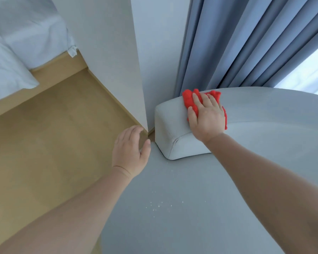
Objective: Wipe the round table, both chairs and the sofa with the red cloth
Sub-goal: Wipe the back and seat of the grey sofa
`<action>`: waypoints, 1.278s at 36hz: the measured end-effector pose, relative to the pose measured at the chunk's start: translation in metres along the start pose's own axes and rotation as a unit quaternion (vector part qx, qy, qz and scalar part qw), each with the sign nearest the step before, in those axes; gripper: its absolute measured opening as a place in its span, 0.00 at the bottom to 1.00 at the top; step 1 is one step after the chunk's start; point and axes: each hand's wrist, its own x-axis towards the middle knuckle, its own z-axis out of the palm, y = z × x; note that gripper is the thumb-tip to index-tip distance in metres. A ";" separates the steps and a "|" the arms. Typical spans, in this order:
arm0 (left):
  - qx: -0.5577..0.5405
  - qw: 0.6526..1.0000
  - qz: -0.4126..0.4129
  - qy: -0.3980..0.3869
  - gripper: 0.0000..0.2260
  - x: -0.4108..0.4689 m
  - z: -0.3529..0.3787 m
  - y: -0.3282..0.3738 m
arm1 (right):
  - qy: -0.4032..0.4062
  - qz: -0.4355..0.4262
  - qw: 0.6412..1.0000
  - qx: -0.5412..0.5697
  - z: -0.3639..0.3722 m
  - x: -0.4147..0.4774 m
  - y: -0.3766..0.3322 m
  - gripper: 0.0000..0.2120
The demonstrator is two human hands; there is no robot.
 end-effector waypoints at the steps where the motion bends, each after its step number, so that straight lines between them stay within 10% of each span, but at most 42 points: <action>1: 0.002 1.000 -0.006 -0.003 0.23 -0.004 -0.001 -0.004 | 0.001 -0.007 1.000 -0.002 0.002 -0.002 -0.008 0.32; 14: -0.114 0.991 -0.056 0.042 0.23 -0.038 -0.024 -0.042 | -0.081 -0.215 0.973 0.014 0.047 -0.038 -0.103 0.26; 18: -0.317 0.921 -0.196 0.113 0.22 -0.041 -0.046 -0.024 | -0.126 -0.048 0.948 0.286 0.057 -0.097 -0.142 0.22; 21: -0.389 0.881 -0.245 0.108 0.19 -0.043 -0.056 -0.013 | -0.151 0.216 0.795 0.546 0.038 -0.125 -0.177 0.14; 27: -0.481 0.831 -0.279 0.035 0.18 -0.057 -0.068 0.007 | -0.224 0.314 0.566 0.728 0.009 -0.148 -0.210 0.16; 33: -0.535 0.811 -0.236 -0.018 0.30 -0.070 -0.086 0.039 | -0.205 0.267 0.623 0.706 0.005 -0.135 -0.196 0.16; 37: -0.580 0.778 -0.213 -0.116 0.18 -0.079 -0.093 0.031 | -0.225 0.256 0.623 0.704 0.008 -0.117 -0.179 0.13; 40: -0.493 0.849 -0.181 -0.066 0.16 -0.082 -0.091 0.002 | -0.193 0.108 0.862 0.455 0.013 -0.110 -0.163 0.17; 42: -0.428 0.885 -0.181 -0.034 0.16 -0.083 -0.087 -0.020 | -0.162 -0.039 0.959 0.231 0.026 -0.100 -0.151 0.26; 46: -0.334 0.930 -0.152 -0.015 0.08 -0.084 -0.065 -0.056 | 0.032 -0.314 0.926 -0.208 0.044 -0.059 -0.137 0.26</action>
